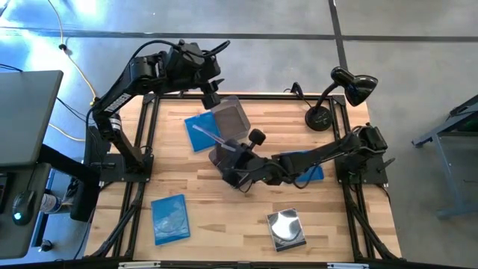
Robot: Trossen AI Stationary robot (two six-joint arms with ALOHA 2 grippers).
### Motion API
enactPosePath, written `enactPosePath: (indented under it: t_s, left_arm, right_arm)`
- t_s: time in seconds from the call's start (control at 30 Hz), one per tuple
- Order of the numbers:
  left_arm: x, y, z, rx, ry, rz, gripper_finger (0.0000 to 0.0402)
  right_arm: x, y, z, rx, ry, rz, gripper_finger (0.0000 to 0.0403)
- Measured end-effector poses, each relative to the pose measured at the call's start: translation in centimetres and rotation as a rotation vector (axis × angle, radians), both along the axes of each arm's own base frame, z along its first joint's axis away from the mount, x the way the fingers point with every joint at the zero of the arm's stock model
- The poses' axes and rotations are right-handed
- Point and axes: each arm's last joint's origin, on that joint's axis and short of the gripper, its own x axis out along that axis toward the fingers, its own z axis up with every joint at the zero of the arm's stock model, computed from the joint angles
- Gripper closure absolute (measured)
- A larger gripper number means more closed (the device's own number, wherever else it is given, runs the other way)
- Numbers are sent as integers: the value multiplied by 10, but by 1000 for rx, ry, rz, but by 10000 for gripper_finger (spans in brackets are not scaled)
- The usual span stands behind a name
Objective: Pick & place jewel cases by type
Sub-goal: Put the left black CD case into the bottom black bin
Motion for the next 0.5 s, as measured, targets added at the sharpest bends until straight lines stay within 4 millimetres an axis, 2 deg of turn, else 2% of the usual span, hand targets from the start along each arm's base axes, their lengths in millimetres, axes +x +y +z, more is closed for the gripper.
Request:
enactPosePath:
  t_s: [0.1, 0.27, 0.5]
  left_arm:
    - [0, 0, -1, -6, 5, 3, 234]
    - [-1, -1, -3, -27, 19, -6, 234]
    - [-1, -1, -3, -41, 16, -12, 234]
  right_arm:
    - [-3, -1, -11, 23, -12, -43, 400]
    - [-13, -5, -44, -14, 69, -89, 390]
    - [-21, -8, -74, -31, 167, 2, 385]
